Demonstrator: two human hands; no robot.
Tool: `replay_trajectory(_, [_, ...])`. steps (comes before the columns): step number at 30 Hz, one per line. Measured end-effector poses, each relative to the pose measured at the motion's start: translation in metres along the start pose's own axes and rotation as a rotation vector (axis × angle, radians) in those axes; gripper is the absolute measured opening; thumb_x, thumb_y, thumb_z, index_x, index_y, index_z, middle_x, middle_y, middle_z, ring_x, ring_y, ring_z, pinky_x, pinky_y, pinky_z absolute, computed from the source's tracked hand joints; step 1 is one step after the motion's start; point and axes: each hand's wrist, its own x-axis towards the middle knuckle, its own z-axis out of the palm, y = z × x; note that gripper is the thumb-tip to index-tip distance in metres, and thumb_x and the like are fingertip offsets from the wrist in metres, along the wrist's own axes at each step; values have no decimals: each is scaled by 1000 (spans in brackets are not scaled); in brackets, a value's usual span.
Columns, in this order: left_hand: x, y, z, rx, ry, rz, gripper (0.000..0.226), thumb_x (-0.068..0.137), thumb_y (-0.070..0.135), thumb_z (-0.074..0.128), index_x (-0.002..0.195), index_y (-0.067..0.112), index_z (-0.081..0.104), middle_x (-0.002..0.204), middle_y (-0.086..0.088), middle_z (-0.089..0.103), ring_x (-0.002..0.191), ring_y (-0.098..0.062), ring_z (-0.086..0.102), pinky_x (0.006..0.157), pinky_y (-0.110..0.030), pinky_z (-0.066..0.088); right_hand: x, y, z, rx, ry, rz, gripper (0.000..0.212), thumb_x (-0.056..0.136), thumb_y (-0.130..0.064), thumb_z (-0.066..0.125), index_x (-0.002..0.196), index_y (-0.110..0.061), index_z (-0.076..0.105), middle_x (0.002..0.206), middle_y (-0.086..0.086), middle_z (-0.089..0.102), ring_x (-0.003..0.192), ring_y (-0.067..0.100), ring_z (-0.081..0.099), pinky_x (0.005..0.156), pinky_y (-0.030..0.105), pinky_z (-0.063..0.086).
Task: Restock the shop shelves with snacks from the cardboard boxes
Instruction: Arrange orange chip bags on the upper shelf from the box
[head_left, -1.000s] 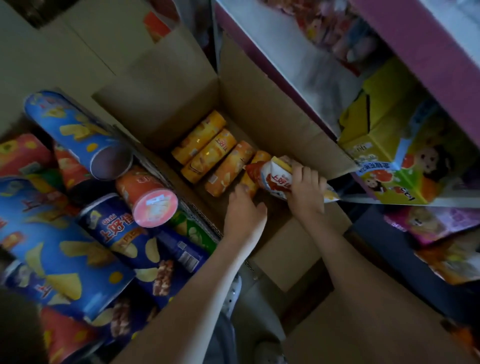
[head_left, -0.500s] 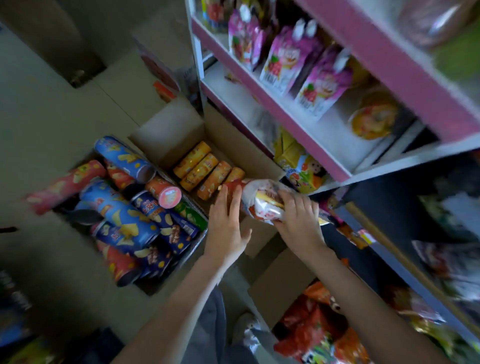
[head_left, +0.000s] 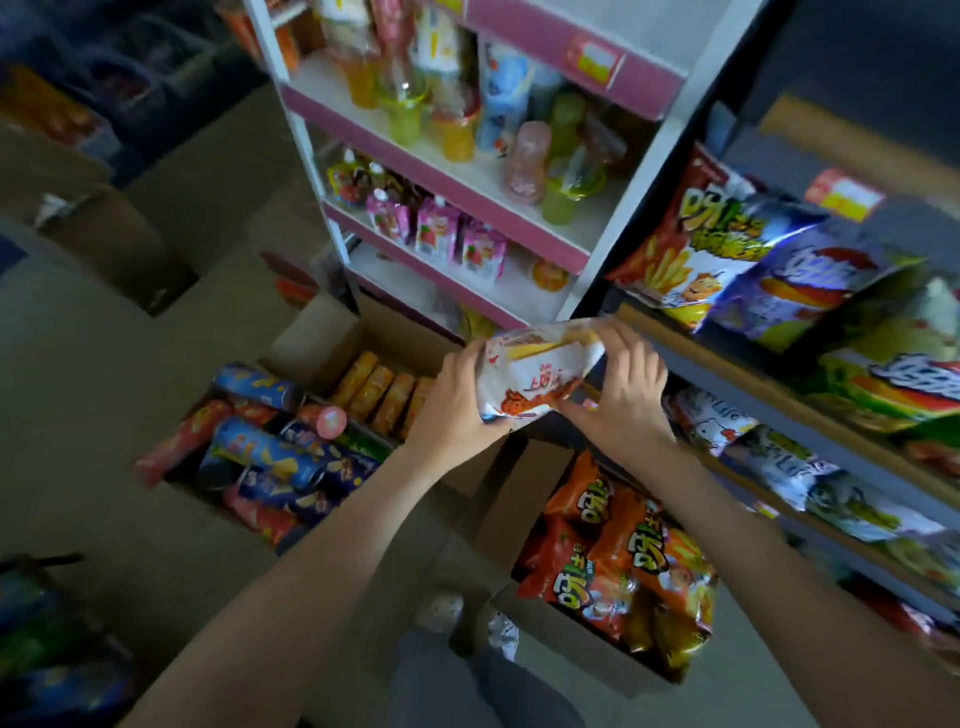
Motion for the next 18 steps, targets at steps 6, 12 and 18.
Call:
replay_trajectory(6, [0,66,-14,-275,-80,2,107,61,50,86,143,19,25,138,-1,41,126,-14,46,95,-34,52,-30,-47,-43,999,-106,825,84,78,-40,76,140,-26,21,133,1,47,117,18,53,79,30,51])
replay_trajectory(12, [-2,117,-30,-381,-473,201,54,88,36,56,139,42,37,120,4,46,115,-2,45,98,-17,35,-67,-27,-86,1429,114,860,110,62,-39,86,147,-34,16,137,0,52,116,25,60,85,46,56])
replay_trajectory(18, [11,184,-20,-321,-500,240,48,92,25,62,138,29,47,134,2,49,116,-7,50,103,-32,42,-124,0,-146,1679,319,720,52,94,-39,50,138,-13,47,135,8,59,124,25,56,97,38,51])
